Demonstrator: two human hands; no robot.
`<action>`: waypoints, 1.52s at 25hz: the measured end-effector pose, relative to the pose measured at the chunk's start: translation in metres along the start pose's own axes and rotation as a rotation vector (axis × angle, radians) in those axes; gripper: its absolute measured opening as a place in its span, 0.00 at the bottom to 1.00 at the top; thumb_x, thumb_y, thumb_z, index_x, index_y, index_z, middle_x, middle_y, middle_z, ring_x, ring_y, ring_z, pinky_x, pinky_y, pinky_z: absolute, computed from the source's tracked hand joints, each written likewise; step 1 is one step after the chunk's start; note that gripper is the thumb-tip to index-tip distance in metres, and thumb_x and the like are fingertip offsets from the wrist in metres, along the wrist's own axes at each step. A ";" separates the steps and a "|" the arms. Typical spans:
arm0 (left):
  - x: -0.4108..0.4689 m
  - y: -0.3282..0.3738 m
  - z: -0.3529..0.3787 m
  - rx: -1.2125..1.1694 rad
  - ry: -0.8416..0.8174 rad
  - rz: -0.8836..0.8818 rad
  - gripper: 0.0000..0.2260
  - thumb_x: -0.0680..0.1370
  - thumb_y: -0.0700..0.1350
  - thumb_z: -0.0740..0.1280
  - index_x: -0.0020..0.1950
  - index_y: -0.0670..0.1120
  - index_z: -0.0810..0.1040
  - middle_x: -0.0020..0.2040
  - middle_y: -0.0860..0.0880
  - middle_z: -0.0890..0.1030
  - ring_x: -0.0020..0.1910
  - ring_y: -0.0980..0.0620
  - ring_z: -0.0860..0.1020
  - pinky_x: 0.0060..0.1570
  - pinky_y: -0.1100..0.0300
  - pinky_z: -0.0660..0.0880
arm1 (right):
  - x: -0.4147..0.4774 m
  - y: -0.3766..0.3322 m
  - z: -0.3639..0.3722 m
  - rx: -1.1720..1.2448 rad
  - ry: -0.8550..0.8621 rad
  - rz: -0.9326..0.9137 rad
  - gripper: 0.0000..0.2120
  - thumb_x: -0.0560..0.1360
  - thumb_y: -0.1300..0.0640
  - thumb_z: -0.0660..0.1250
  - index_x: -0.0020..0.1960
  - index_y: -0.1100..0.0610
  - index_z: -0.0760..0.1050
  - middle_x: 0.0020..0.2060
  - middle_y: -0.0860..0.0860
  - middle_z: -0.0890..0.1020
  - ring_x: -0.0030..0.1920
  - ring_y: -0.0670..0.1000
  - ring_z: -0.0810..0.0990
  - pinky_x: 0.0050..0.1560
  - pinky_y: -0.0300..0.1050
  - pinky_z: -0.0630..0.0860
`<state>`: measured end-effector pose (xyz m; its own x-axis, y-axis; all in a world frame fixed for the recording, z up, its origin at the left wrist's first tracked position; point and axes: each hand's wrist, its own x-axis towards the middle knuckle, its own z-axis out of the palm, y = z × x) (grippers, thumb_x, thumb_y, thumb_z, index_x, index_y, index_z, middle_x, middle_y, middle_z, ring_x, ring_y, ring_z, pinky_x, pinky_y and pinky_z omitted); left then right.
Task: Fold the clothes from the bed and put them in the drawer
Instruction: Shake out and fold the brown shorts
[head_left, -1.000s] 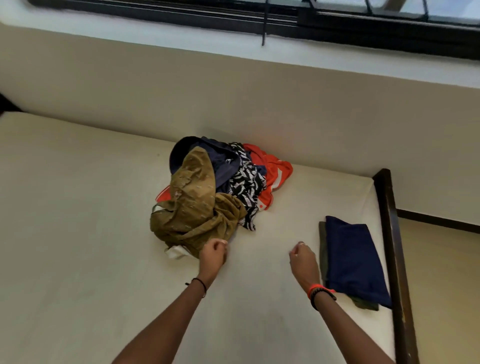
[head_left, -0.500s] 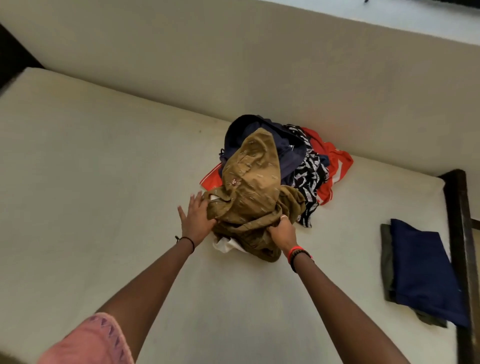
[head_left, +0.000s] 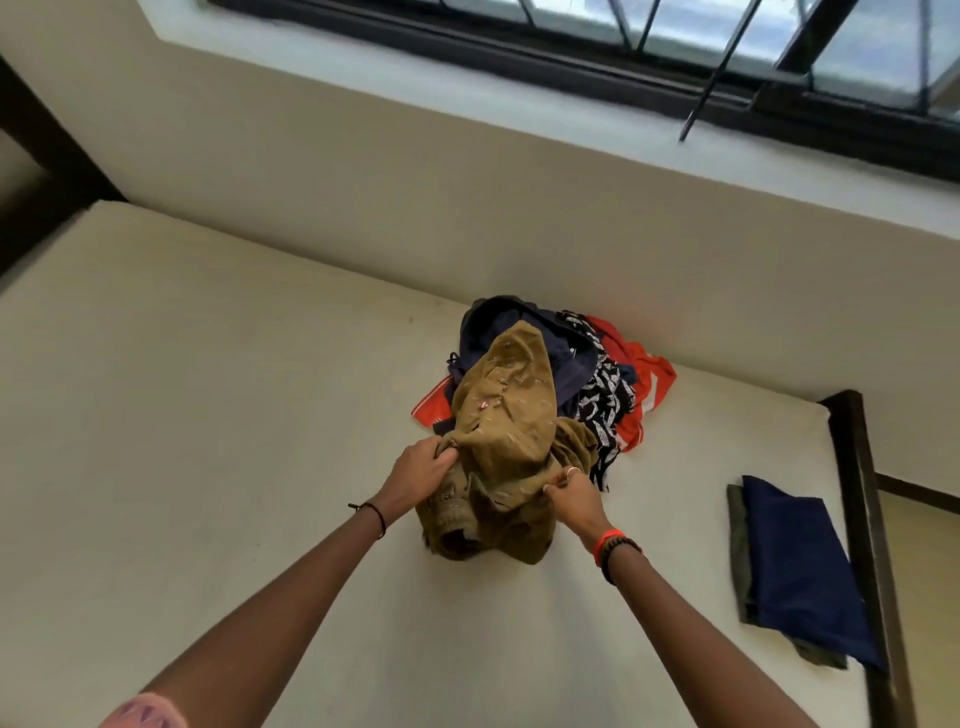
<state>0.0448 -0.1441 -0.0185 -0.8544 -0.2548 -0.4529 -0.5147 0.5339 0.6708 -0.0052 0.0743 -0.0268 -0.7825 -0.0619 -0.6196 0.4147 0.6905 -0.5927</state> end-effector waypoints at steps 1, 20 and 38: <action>-0.004 0.012 -0.004 -0.044 0.000 0.003 0.10 0.80 0.46 0.59 0.44 0.42 0.74 0.43 0.45 0.77 0.41 0.48 0.74 0.40 0.56 0.69 | -0.012 -0.013 -0.002 0.056 -0.001 -0.030 0.04 0.79 0.59 0.61 0.47 0.59 0.73 0.44 0.56 0.78 0.45 0.53 0.76 0.53 0.53 0.77; -0.156 0.332 -0.039 -0.727 -0.052 0.065 0.10 0.79 0.49 0.63 0.46 0.44 0.76 0.40 0.47 0.80 0.39 0.53 0.78 0.28 0.62 0.75 | -0.223 -0.063 -0.227 0.498 0.163 -0.684 0.07 0.75 0.57 0.69 0.53 0.52 0.79 0.47 0.50 0.84 0.50 0.47 0.82 0.50 0.40 0.79; -0.289 0.513 -0.037 0.077 -0.131 0.993 0.22 0.69 0.47 0.77 0.59 0.54 0.73 0.51 0.55 0.79 0.50 0.64 0.77 0.49 0.71 0.73 | -0.348 -0.098 -0.438 0.418 0.081 -0.899 0.11 0.79 0.66 0.58 0.58 0.63 0.75 0.47 0.53 0.81 0.47 0.47 0.80 0.50 0.37 0.76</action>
<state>0.0256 0.1739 0.4780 -0.8775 0.4227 0.2264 0.4364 0.5085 0.7423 0.0230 0.3440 0.4724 -0.9088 -0.3779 0.1768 -0.2301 0.1004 -0.9680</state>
